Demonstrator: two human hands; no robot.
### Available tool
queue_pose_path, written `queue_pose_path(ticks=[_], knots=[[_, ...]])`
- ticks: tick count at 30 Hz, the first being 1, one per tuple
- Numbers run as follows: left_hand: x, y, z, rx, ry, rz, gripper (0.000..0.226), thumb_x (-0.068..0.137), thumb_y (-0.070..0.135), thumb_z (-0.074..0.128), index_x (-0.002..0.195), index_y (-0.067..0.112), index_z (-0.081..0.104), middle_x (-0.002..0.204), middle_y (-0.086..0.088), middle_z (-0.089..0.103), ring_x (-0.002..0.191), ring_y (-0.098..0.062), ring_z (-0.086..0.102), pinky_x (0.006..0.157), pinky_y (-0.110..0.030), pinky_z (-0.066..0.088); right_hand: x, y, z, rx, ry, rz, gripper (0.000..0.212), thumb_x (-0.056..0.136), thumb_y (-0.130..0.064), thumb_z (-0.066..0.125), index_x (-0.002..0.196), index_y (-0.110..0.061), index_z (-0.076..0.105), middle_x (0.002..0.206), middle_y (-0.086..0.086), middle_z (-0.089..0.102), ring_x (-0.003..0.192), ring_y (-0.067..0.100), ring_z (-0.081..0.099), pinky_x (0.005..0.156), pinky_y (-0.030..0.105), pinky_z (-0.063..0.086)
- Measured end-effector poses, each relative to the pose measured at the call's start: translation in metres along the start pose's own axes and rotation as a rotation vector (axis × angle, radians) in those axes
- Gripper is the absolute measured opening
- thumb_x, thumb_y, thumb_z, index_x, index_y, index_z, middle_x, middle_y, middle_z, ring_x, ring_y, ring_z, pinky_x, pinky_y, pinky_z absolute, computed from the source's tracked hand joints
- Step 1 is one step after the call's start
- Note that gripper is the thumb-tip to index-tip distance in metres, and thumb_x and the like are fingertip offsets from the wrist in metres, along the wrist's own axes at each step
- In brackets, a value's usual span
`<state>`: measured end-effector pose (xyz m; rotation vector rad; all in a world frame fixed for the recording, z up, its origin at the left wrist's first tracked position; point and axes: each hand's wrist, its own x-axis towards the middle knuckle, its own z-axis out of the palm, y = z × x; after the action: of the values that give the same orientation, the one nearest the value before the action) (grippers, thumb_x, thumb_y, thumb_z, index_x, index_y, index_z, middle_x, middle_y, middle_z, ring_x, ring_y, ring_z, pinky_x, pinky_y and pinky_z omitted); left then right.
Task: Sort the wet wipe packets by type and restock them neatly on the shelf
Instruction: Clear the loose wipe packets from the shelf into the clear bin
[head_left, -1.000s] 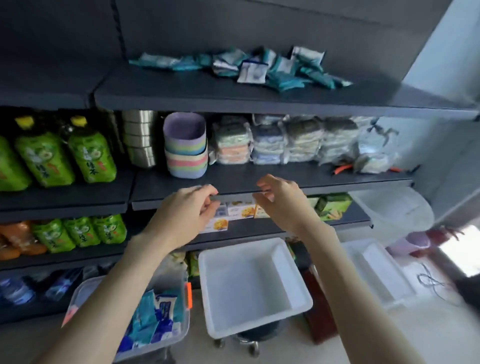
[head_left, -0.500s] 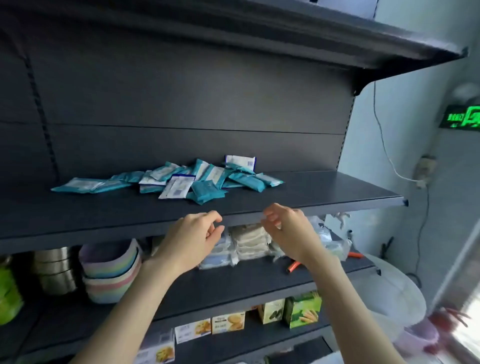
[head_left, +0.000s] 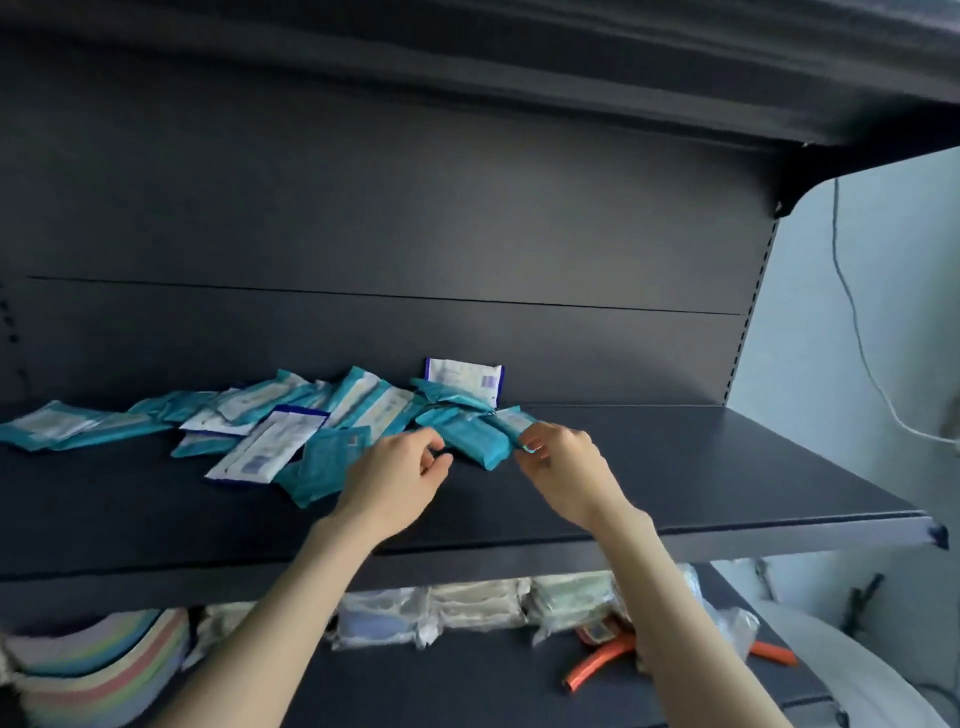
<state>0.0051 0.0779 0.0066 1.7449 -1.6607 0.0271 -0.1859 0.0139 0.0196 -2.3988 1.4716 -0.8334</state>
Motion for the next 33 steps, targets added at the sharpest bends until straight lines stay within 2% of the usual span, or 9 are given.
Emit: queue_pose_path(ticks=[2,8,12,15,18,21,25,29,33], knots=[[0.020,0.005,0.024,-0.030,0.012,-0.112,0.026,0.091,0.038,0.057,0.108,0.019,0.063,0.096,0.004,0.068,0.087,-0.015,0.063,0.081,-0.037,0.053,0.025,0.019,0.004,-0.004,-0.031,-0.024,0.026,0.093,-0.029,0.055,0.115,-0.019,0.062,0.119,0.006,0.062,0.106,0.030,0.055,0.078,0.032,0.042],[0.073,0.016,0.083,0.014,0.043,-0.459,0.065,0.085,0.058,0.056,0.122,0.006,0.042,0.123,-0.012,0.055,0.115,-0.029,0.052,0.085,-0.037,0.045,0.101,0.063,0.022,0.027,-0.164,0.003,0.041,0.094,-0.037,0.053,0.129,-0.015,0.053,0.132,0.011,0.055,0.119,0.031,0.050,0.093,0.033,0.040],[0.094,0.025,0.102,0.061,0.117,-0.649,0.084,0.073,0.064,0.066,0.121,0.003,0.036,0.125,-0.017,0.049,0.116,-0.033,0.050,0.083,-0.039,0.045,0.135,0.079,0.041,-0.008,-0.275,0.056,0.051,0.094,-0.047,0.049,0.133,-0.014,0.045,0.129,0.015,0.056,0.121,0.036,0.048,0.097,0.037,0.036],[0.099,0.023,0.103,-0.009,0.139,-0.706,0.081,0.069,0.049,0.078,0.119,0.003,0.035,0.119,-0.014,0.056,0.109,-0.033,0.056,0.075,-0.034,0.044,0.147,0.085,0.051,-0.024,-0.275,0.096,0.059,0.089,-0.049,0.055,0.133,-0.012,0.041,0.129,0.015,0.054,0.122,0.036,0.044,0.098,0.038,0.034],[0.095,0.016,0.096,-0.212,0.155,-0.727,0.069,0.066,0.032,0.085,0.113,0.003,0.044,0.108,-0.008,0.060,0.101,-0.030,0.060,0.076,-0.032,0.046,0.150,0.088,0.053,0.176,-0.290,0.174,0.064,0.079,-0.038,0.072,0.129,-0.006,0.047,0.127,0.013,0.053,0.120,0.031,0.048,0.097,0.036,0.041],[0.084,0.007,0.086,-0.470,0.157,-0.689,0.035,0.069,0.015,0.082,0.099,0.009,0.063,0.098,-0.003,0.069,0.090,-0.020,0.065,0.076,-0.033,0.053,0.149,0.089,0.048,0.335,-0.291,0.180,0.048,0.074,-0.021,0.079,0.115,-0.006,0.061,0.112,0.005,0.064,0.103,0.020,0.060,0.080,0.026,0.045],[0.064,0.007,0.067,-0.633,0.140,-0.617,0.017,0.087,0.015,0.067,0.102,0.019,0.062,0.099,0.004,0.068,0.087,-0.011,0.064,0.067,-0.024,0.049,0.145,0.083,0.045,0.470,-0.255,0.148,0.033,0.076,-0.012,0.076,0.104,-0.005,0.062,0.101,0.005,0.065,0.093,0.022,0.063,0.073,0.028,0.045],[0.064,-0.014,0.048,-0.461,0.172,-0.538,0.016,0.092,0.031,0.058,0.104,0.019,0.057,0.109,0.001,0.062,0.099,-0.015,0.061,0.080,-0.032,0.050,0.145,0.073,0.044,0.710,-0.260,0.046,0.014,0.084,-0.017,0.068,0.095,-0.016,0.060,0.101,0.005,0.070,0.092,0.023,0.067,0.087,0.046,0.054],[0.085,-0.050,0.037,0.128,0.078,-0.539,0.043,0.091,0.050,0.052,0.110,0.012,0.054,0.129,-0.007,0.044,0.123,-0.028,0.043,0.102,-0.042,0.036,0.154,0.047,0.049,0.690,-0.251,-0.065,0.014,0.090,-0.031,0.063,0.098,-0.020,0.060,0.104,-0.002,0.061,0.099,0.021,0.062,0.088,0.040,0.053]])
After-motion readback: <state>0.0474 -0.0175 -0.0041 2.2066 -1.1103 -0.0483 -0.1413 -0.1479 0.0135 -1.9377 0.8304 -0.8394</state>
